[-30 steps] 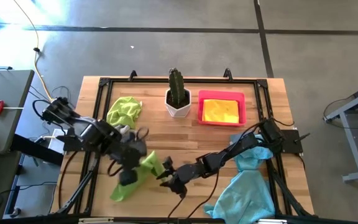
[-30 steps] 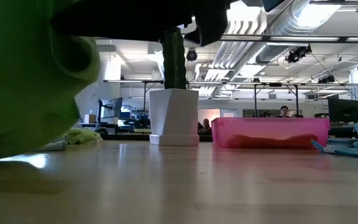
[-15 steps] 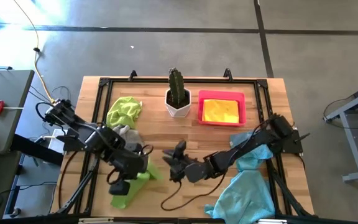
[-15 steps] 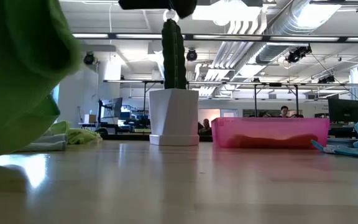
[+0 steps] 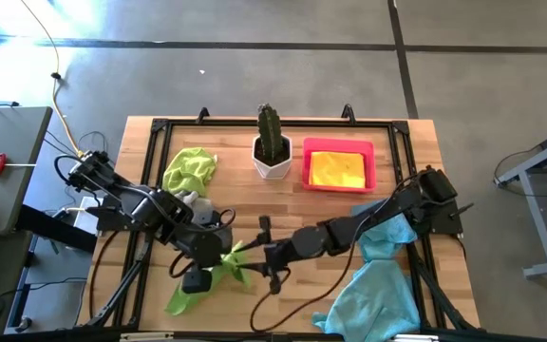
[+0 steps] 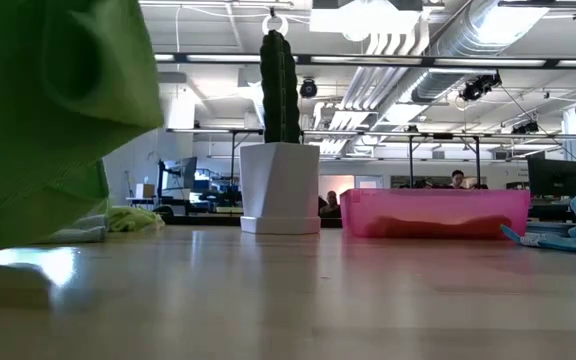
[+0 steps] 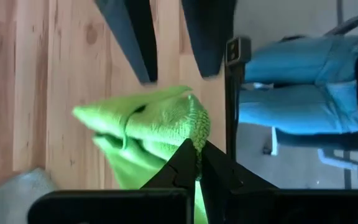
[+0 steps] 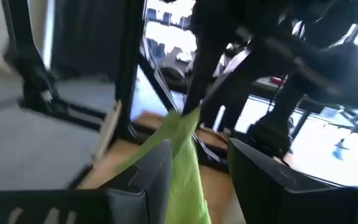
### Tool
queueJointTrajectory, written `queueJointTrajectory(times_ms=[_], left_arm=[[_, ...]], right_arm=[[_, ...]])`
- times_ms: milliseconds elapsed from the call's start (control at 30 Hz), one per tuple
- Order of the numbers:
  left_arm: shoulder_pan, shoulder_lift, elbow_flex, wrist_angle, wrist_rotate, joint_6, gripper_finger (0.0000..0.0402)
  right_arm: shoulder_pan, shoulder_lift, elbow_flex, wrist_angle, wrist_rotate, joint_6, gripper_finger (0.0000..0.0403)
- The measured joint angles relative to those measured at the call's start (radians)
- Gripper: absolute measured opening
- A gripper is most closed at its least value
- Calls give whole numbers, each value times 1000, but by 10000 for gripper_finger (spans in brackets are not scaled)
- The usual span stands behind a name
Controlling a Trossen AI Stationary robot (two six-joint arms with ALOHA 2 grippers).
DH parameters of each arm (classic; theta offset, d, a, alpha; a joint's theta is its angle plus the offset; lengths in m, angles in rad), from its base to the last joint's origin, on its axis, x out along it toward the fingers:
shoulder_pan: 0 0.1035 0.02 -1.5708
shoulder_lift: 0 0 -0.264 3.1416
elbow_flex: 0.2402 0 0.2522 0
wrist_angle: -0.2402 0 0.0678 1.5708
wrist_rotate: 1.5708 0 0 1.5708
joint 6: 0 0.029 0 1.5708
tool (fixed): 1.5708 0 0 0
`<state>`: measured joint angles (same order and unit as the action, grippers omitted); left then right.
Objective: Fold microfiber towels
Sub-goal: Fold the bottom green microfiber towel
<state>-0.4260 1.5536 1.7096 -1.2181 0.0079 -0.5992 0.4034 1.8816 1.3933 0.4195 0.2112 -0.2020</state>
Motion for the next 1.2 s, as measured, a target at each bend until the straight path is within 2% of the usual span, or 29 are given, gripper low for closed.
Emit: queueJointTrajectory(times_ms=[133, 300, 533, 667, 1033, 1200], left_arm=[[18, 0, 0, 74, -45, -19, 1], [31, 0, -2, 80, -179, -38, 1], [42, 0, 1, 137, -384, -45, 1], [37, 0, 1, 138, -482, -41, 1], [77, 24, 0, 183, -871, -16, 1], [98, 60, 0, 222, -915, 55, 1]], right_arm=[[-4, 0, 0, 13, -17, 54, 149], [-5, -3, 0, -50, 1, 97, 149], [-9, 3, -1, -235, 102, 164, 149], [-15, 3, -2, -337, 112, 202, 149], [-45, 3, -2, -324, 116, 177, 149], [-79, 3, -2, -324, 118, 178, 149]])
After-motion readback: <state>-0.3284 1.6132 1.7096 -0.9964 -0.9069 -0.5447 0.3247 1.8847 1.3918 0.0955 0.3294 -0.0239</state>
